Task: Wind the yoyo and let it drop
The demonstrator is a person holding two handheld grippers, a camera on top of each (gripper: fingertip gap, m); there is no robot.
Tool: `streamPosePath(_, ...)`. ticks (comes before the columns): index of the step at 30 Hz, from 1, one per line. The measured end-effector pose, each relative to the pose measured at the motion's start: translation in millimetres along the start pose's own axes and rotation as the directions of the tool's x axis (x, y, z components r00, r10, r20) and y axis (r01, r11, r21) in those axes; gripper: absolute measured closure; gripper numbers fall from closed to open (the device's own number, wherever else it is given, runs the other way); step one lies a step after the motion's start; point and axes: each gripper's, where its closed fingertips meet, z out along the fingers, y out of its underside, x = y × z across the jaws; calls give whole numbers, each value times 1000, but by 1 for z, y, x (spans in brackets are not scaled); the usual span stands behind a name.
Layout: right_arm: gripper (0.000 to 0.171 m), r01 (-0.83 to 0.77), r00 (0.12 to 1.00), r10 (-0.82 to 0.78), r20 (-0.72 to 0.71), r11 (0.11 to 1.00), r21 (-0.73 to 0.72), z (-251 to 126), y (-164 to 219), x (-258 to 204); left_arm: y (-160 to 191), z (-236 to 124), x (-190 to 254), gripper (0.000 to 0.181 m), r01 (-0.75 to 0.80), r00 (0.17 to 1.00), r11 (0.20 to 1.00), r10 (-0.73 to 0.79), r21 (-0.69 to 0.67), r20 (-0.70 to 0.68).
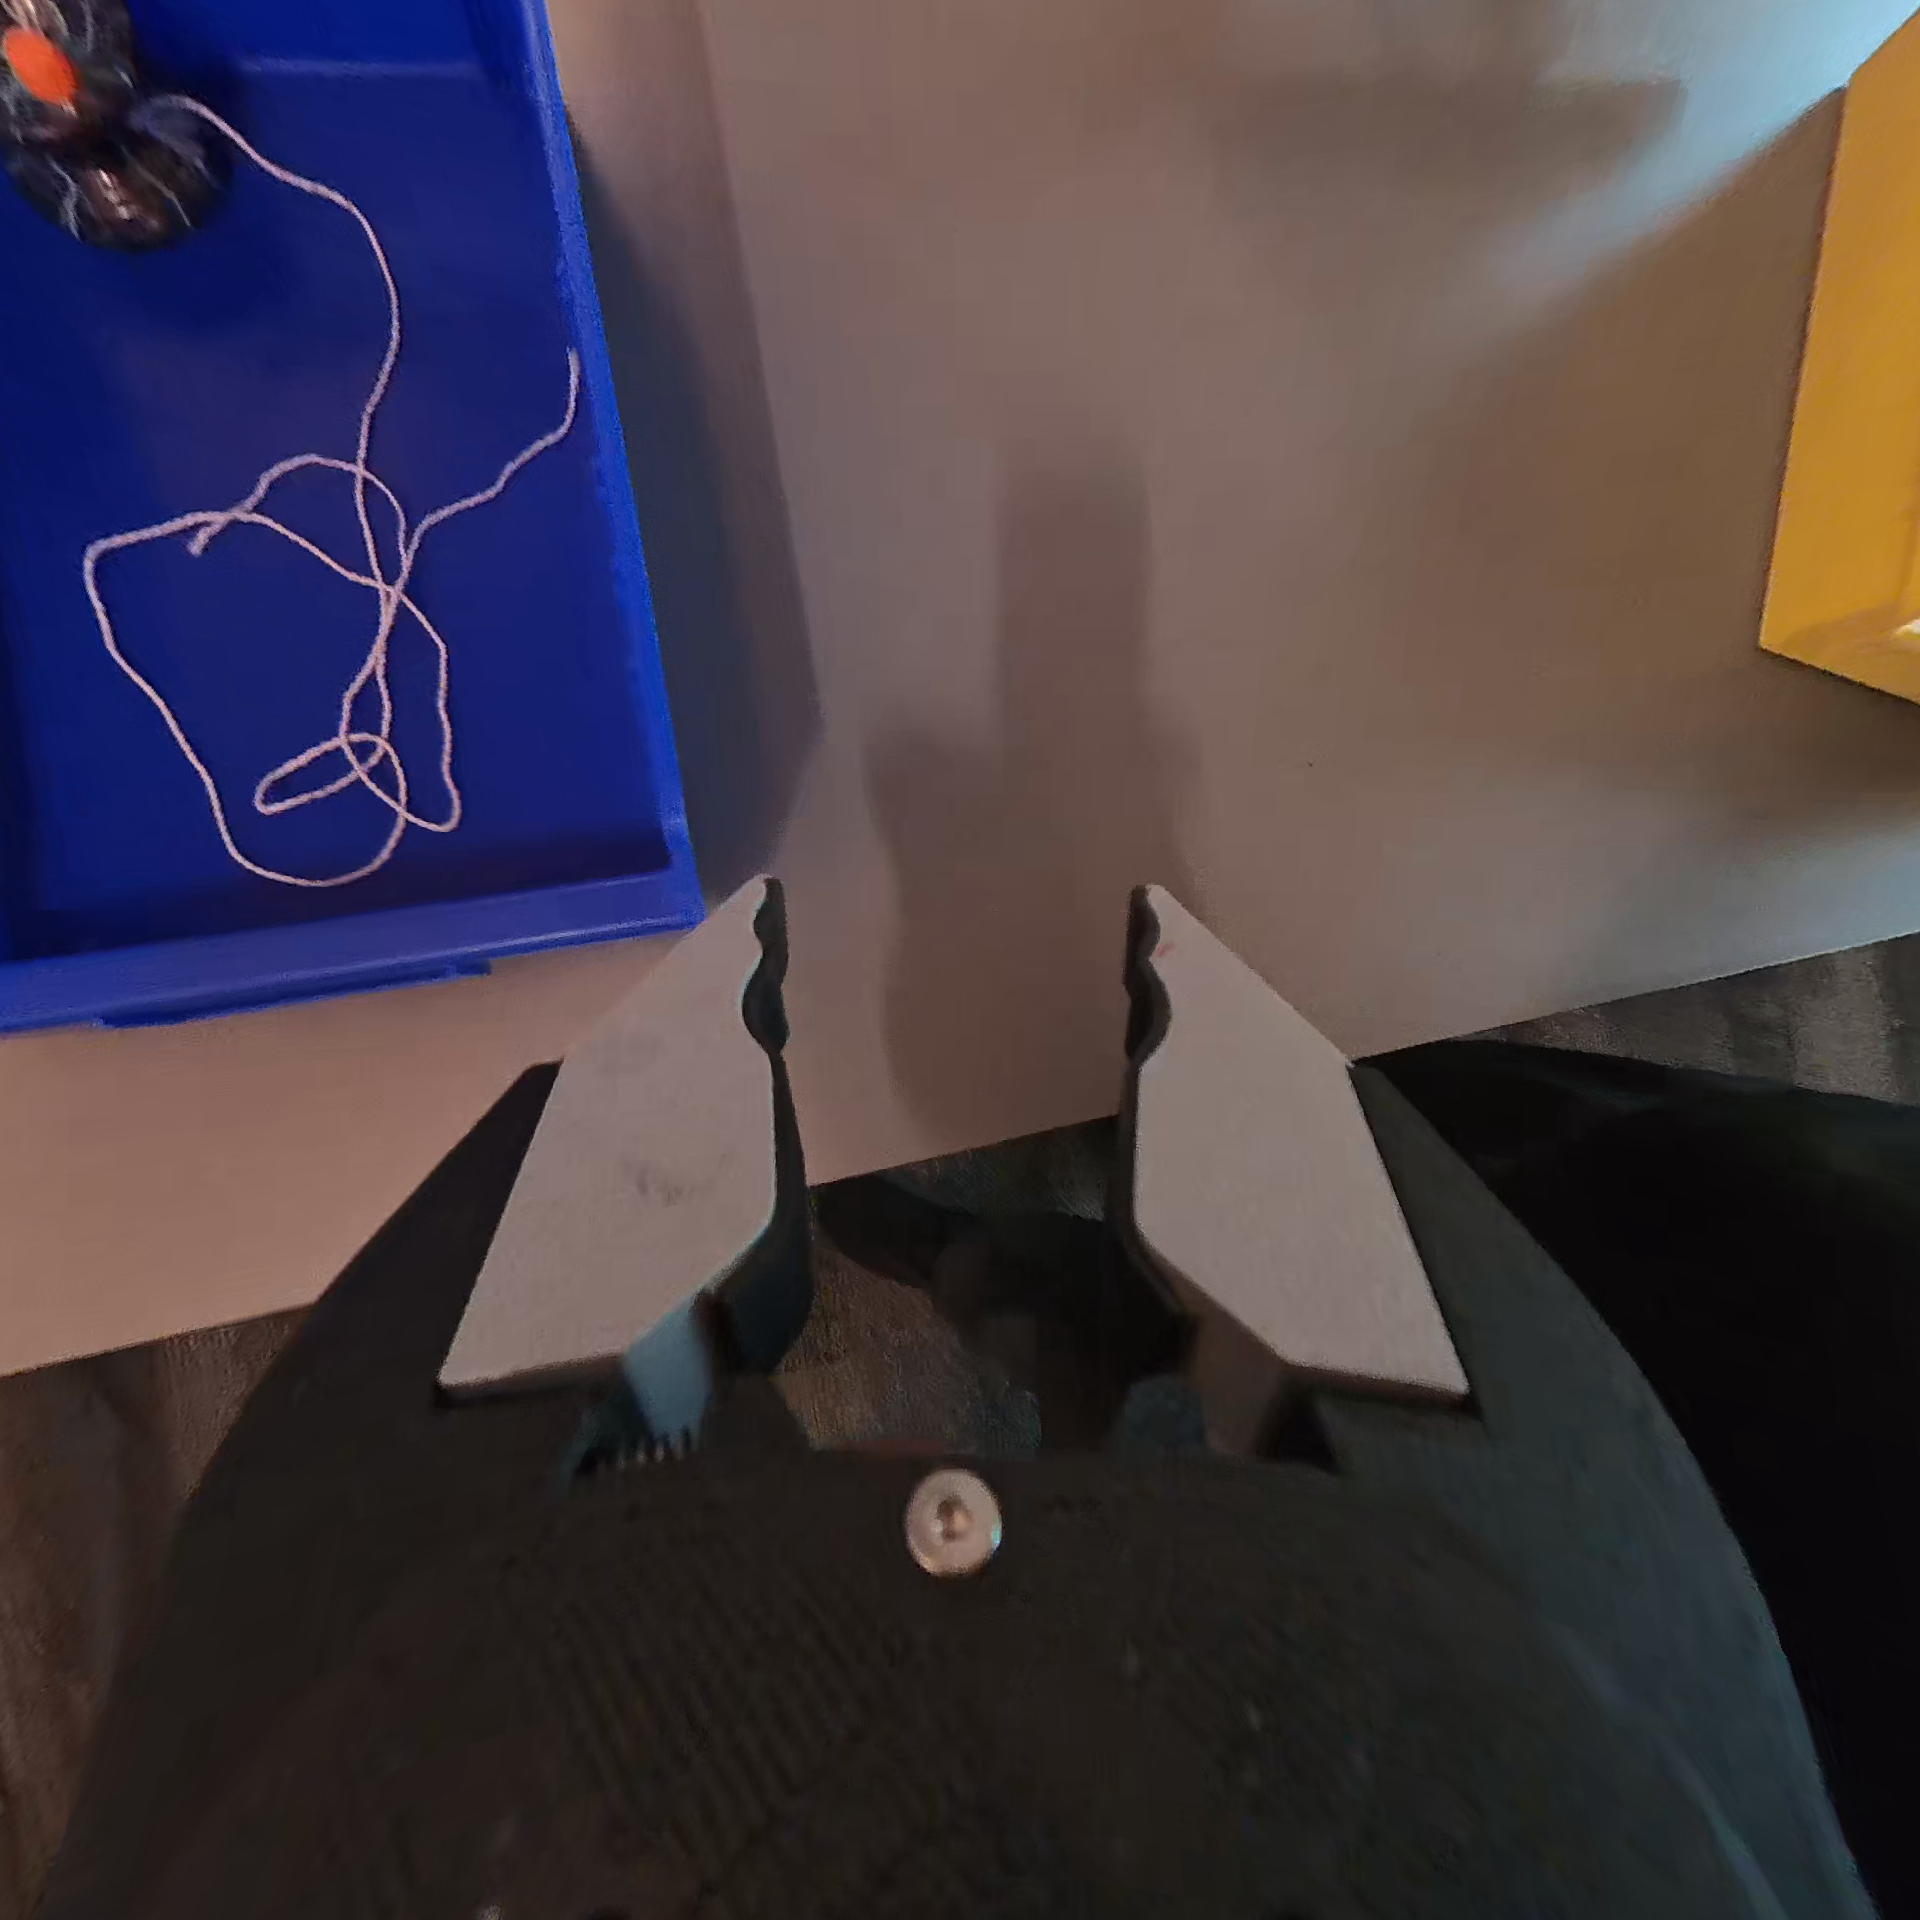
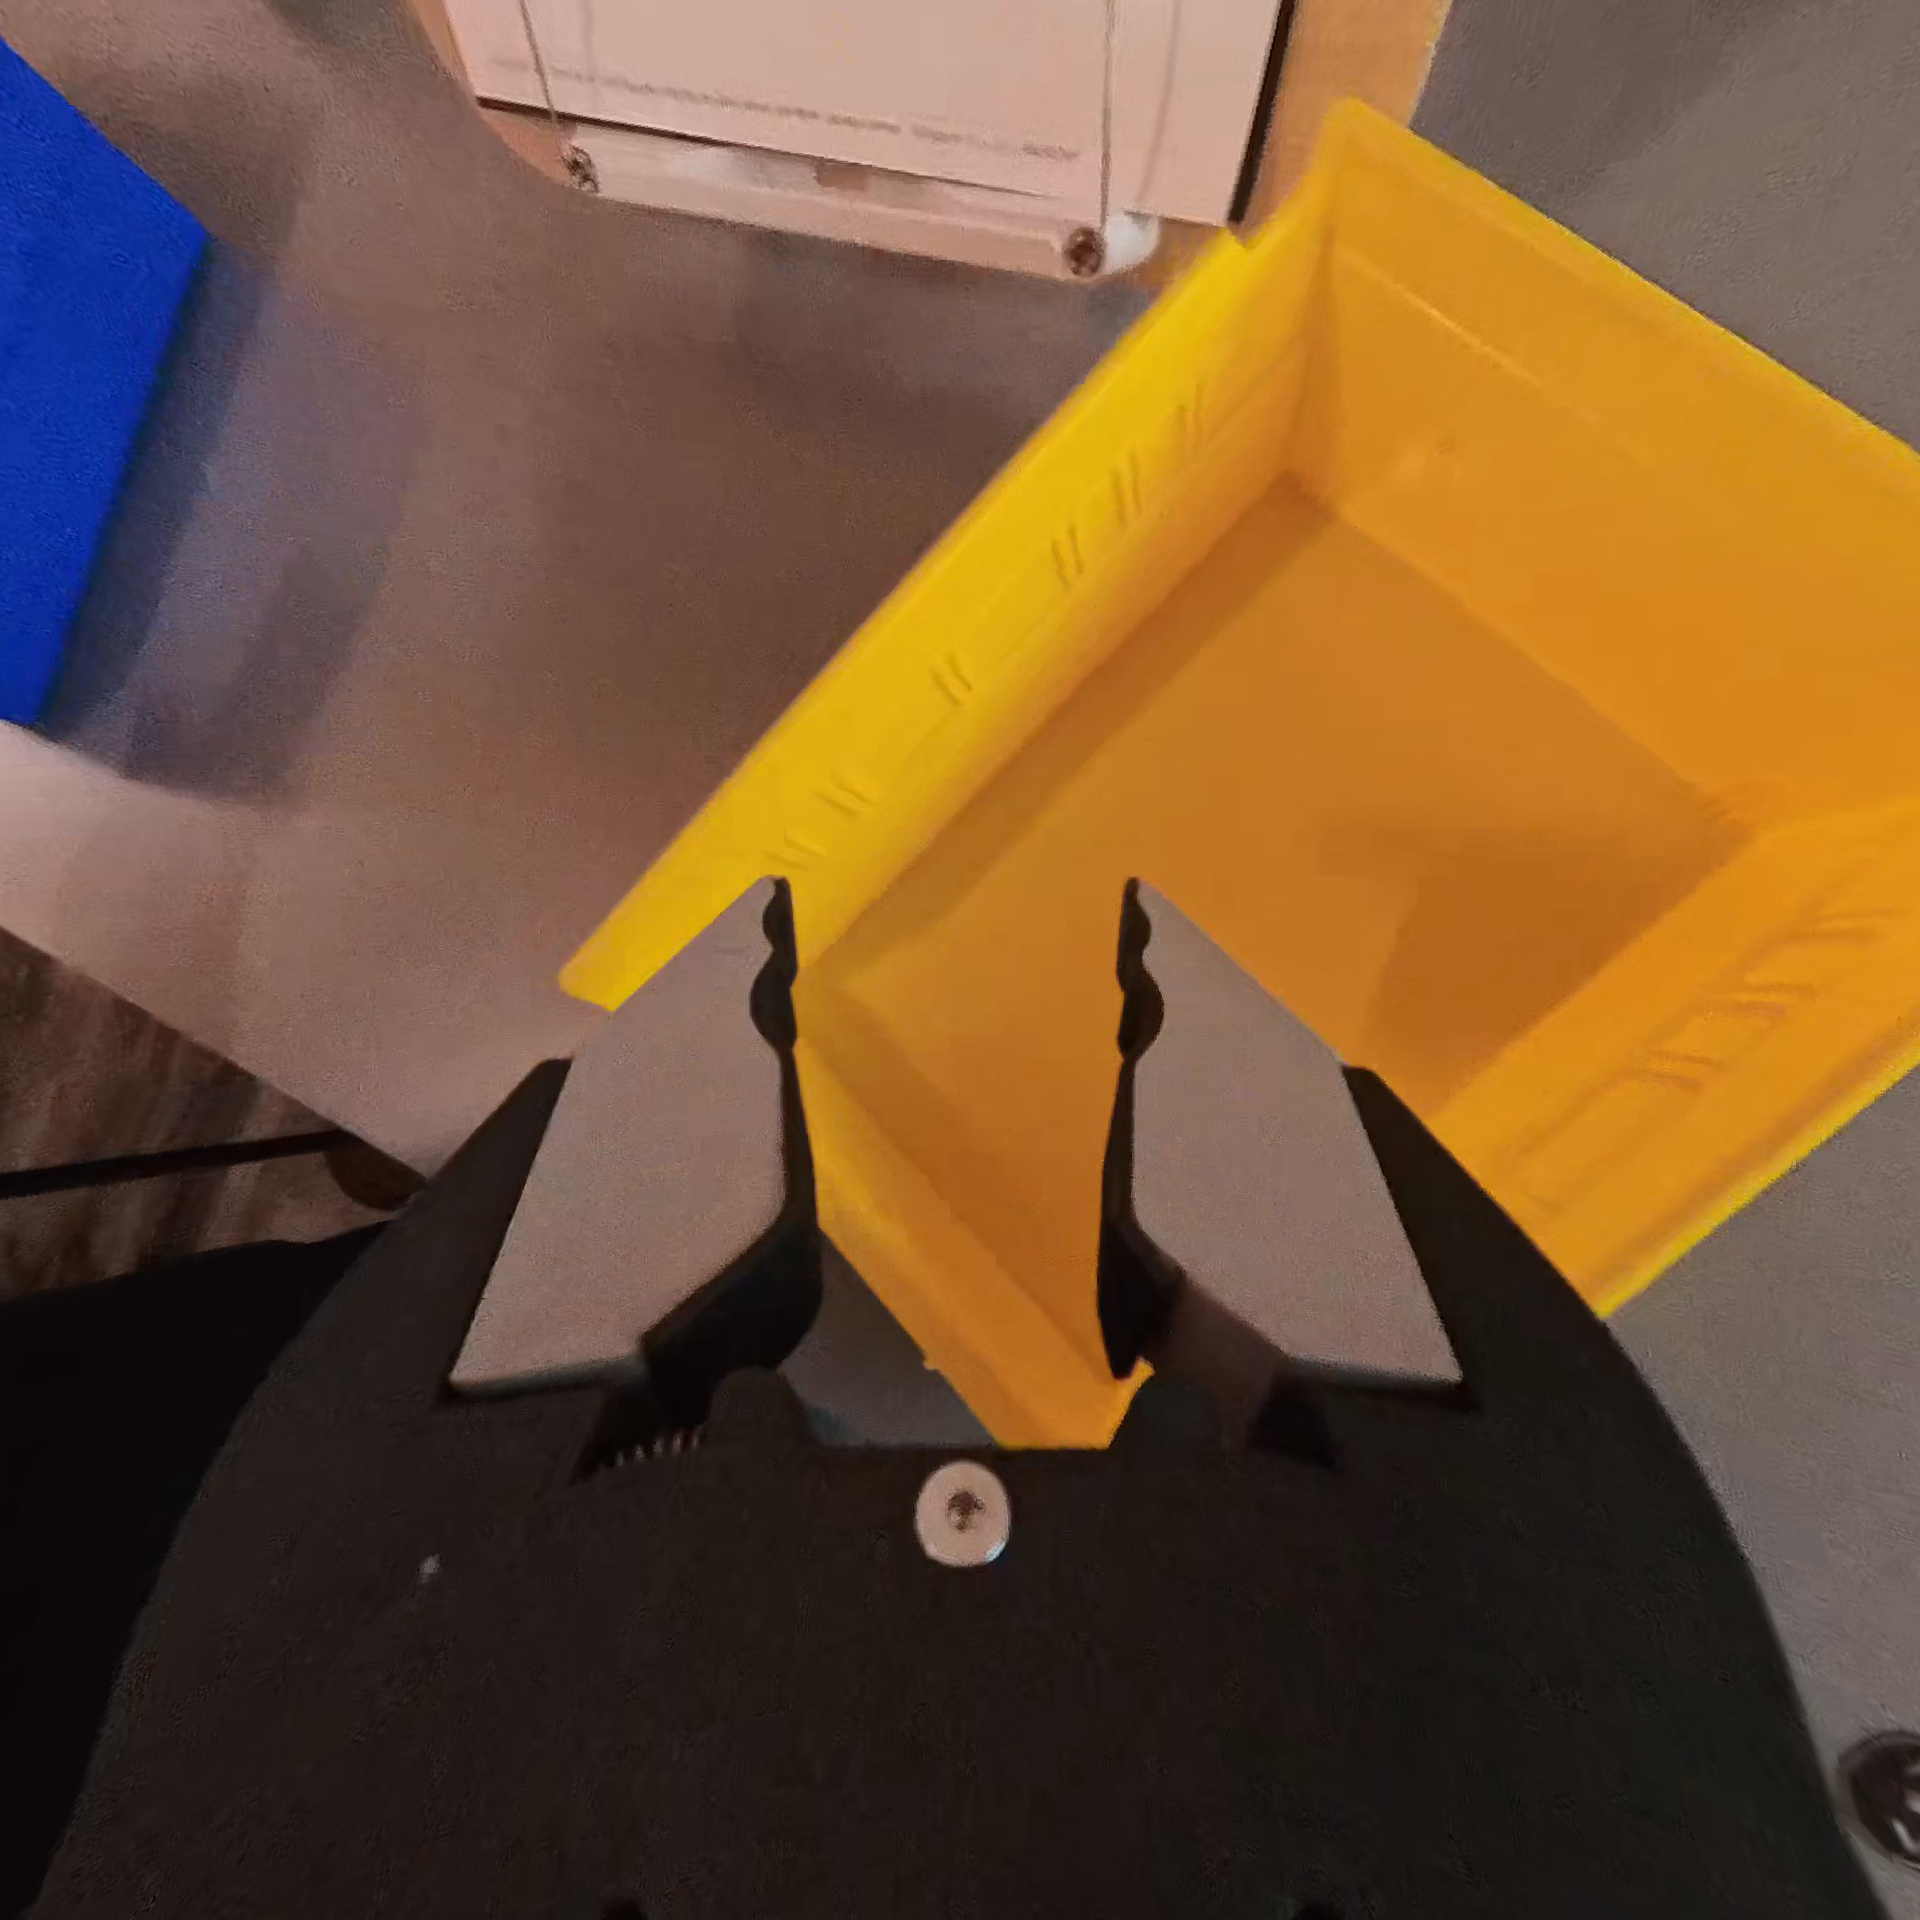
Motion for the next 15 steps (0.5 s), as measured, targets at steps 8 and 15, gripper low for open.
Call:
streamPosePath(8, 104, -149, 988, 149, -34, 989, 10, 21, 9, -109, 0, -8, -15, 115, -103, 984, 988, 118, 115, -130)
streamPosePath(15, 77, 16, 949, 16, -316, 995, 100, -29, -39, -126, -66, -49, -50, 101, -274, 954, 918, 296, 287, -36)
